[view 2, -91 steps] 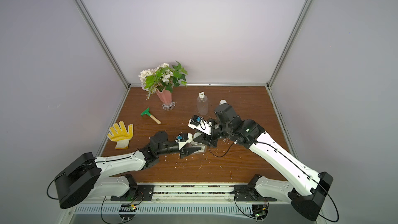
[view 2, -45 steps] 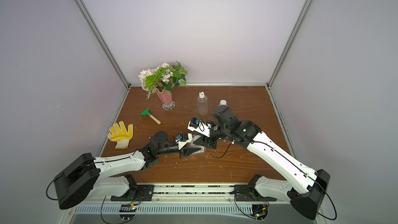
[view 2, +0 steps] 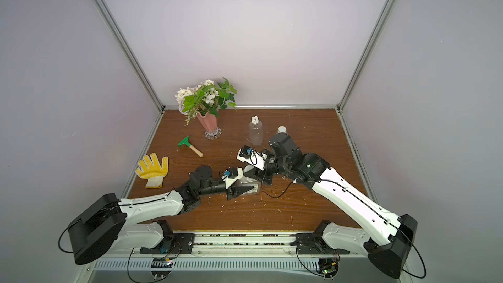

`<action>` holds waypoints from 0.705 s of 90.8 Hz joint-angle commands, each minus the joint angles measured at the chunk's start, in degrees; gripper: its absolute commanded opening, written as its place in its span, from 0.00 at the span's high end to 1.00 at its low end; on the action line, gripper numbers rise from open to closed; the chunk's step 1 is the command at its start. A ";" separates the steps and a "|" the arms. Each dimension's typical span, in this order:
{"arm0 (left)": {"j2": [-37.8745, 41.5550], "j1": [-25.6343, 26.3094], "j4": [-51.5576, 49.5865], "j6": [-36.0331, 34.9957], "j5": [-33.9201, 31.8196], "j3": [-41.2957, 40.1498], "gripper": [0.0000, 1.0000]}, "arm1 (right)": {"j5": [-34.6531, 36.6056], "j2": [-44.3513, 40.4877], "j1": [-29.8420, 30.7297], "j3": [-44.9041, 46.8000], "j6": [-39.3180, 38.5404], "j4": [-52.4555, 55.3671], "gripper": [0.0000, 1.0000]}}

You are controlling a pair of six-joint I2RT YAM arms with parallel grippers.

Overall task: Screw on the bottle caps
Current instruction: Screw the bottle cap onto the plastic bottle.

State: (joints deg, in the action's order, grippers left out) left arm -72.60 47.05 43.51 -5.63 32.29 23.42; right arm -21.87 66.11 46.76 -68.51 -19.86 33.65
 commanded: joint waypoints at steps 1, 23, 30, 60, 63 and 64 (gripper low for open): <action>-0.23 -0.17 2.01 -0.22 1.09 2.06 0.54 | 0.12 -1.67 -0.09 -1.51 0.63 -2.04 0.58; -0.32 -0.16 1.94 -0.25 0.93 2.22 0.54 | -3.00 -0.31 -0.07 -0.91 0.64 1.34 0.59; -0.18 -0.16 1.85 -0.29 0.89 2.10 0.54 | -4.36 -0.07 -0.08 -0.68 1.08 2.08 0.59; 0.13 -0.12 1.58 -0.39 0.86 2.14 0.54 | 0.93 0.53 -0.09 1.49 1.56 0.04 0.59; 0.29 -0.12 1.52 -0.40 0.85 2.09 0.54 | 1.96 0.59 -0.06 1.58 1.55 -0.11 0.59; 0.28 -0.12 1.50 -0.42 0.85 2.03 0.54 | 2.25 0.60 -0.08 1.60 1.56 -0.18 0.59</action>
State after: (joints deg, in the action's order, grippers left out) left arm -72.79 47.05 42.92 -5.65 32.27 23.75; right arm -23.18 66.22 46.76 -67.51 -19.44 34.33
